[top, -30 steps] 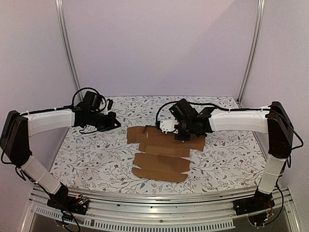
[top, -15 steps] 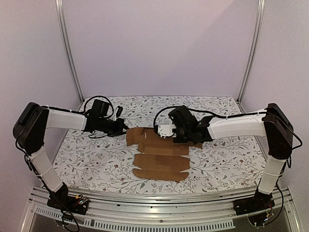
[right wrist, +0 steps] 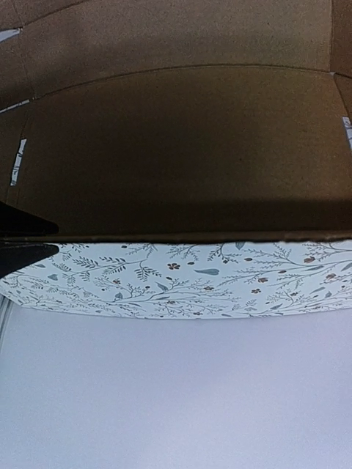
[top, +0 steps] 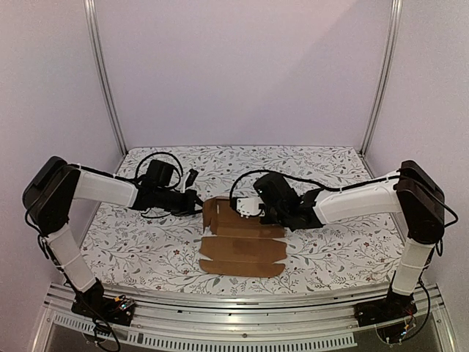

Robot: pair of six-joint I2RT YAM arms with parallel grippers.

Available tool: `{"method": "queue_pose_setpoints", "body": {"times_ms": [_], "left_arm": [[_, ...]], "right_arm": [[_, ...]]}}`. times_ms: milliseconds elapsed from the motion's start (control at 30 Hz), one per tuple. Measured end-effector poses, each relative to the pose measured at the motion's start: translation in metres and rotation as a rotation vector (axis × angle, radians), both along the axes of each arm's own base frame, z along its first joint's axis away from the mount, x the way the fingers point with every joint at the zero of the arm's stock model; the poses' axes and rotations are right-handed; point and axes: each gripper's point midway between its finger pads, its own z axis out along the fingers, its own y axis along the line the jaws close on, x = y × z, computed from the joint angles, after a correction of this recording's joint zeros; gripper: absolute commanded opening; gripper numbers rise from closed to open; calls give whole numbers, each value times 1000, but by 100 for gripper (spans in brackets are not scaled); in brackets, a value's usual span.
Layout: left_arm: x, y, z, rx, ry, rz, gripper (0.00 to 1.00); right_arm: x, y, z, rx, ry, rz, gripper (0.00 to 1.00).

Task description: Fold the paper box

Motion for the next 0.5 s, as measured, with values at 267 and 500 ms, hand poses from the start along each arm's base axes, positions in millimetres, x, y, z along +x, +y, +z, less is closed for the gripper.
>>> {"method": "queue_pose_setpoints", "body": {"times_ms": [267, 500], "left_arm": [[-20, -11, -10, 17, 10, -40, 0], [-32, -18, -8, 25, -11, -59, 0]], "right_arm": [[-8, 1, -2, -7, -62, -7, 0], [-17, 1, -3, -26, -125, -5, 0]]}}
